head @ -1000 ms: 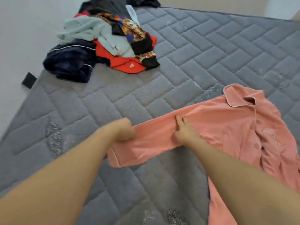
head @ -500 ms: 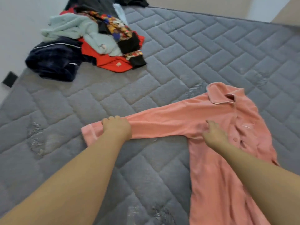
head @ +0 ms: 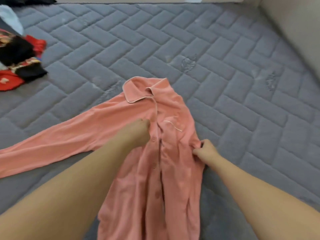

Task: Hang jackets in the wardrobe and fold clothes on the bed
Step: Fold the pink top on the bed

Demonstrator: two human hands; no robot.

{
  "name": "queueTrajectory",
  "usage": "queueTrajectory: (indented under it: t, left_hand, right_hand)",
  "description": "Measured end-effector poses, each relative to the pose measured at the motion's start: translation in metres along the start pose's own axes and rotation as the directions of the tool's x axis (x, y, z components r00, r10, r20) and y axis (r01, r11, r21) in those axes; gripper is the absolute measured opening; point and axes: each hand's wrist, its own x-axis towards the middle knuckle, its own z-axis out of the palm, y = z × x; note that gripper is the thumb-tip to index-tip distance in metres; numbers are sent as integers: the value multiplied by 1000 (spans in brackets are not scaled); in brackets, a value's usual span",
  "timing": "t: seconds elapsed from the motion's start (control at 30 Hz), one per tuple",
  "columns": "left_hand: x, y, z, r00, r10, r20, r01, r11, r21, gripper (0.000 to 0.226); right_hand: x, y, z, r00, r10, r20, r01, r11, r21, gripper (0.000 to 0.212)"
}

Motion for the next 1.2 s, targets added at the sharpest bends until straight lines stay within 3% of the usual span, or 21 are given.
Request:
queueTrajectory:
  t: [0.07, 0.17, 0.27, 0.33, 0.4, 0.47, 0.53, 0.57, 0.63, 0.7, 0.8, 0.83, 0.9, 0.93, 0.97, 1.0, 1.07, 1.13, 1.2]
  left_hand:
    - [29, 25, 7, 999, 8, -37, -11, 997, -81, 43]
    - [65, 61, 20, 989, 75, -125, -82, 995, -58, 49]
    - [94, 96, 29, 970, 177, -164, -146, 972, 186, 62]
    - [106, 118, 34, 964, 238, -121, -177, 909, 378, 62]
    - [113, 136, 39, 969, 246, -19, -203, 838, 507, 47]
    - [116, 146, 43, 983, 178, 50, -176, 821, 543, 39]
    - [114, 151, 42, 992, 124, 2, -110, 876, 470, 34]
    - [111, 153, 41, 993, 109, -51, -76, 898, 434, 30]
    - [107, 160, 39, 988, 74, -137, -6, 898, 440, 27]
    - [106, 170, 40, 989, 47, -137, 30, 858, 513, 33]
    - [110, 193, 45, 997, 51, 63, -74, 887, 455, 41]
    - [113, 201, 47, 991, 75, 113, -112, 922, 369, 38]
    - [119, 214, 55, 986, 133, 101, -148, 976, 159, 34]
    - [123, 219, 60, 987, 144, 75, -150, 986, 80, 37]
    - [128, 223, 65, 988, 135, 69, -139, 989, 47, 41]
    - [132, 225, 70, 988, 127, 84, -133, 989, 69, 46]
    - [137, 230, 78, 983, 106, 147, -145, 948, 285, 51]
    - [136, 232, 82, 978, 136, 157, -199, 826, 528, 44]
    - [131, 234, 82, 962, 224, 155, -271, 740, 615, 29]
  right_hand:
    - [7, 8, 3, 990, -84, 109, 62, 979, 196, 8]
    - [11, 21, -7, 957, -186, 222, 84, 911, 403, 14]
    - [15, 39, -27, 937, -198, 289, -47, 747, 663, 21]
    - [17, 52, -42, 928, -217, 304, -71, 697, 713, 18]
    - [17, 64, -59, 922, -246, 300, 28, 813, 581, 10]
    - [20, 73, -81, 912, -322, 254, 276, 940, 199, 19]
    - [20, 74, -107, 849, -527, 33, 518, 819, -247, 24]
    - [19, 72, -123, 751, -652, -102, 568, 717, -405, 26]
    - [13, 70, -152, 566, -788, -243, 627, 603, -493, 33]
    - [8, 76, -162, 507, -846, -167, 738, 526, -422, 37]
    - [0, 106, -149, 631, -775, 44, 776, 629, -47, 41]
    - [0, 118, -143, 693, -720, 10, 718, 692, 71, 40]
    - [16, 138, -133, 861, -462, -215, 504, 831, 234, 39]
    - [28, 146, -131, 927, -275, -256, 337, 909, 244, 45]
    - [38, 151, -128, 972, -114, -204, 152, 971, 183, 53]
    - [46, 154, -124, 993, -11, -117, 20, 997, 71, 62]
    - [57, 154, -113, 1000, 21, 3, -20, 997, -80, 76]
    - [64, 145, -110, 996, -67, 54, 72, 994, -86, 81]
    - [71, 134, -109, 972, -183, 145, 199, 974, -104, 70]
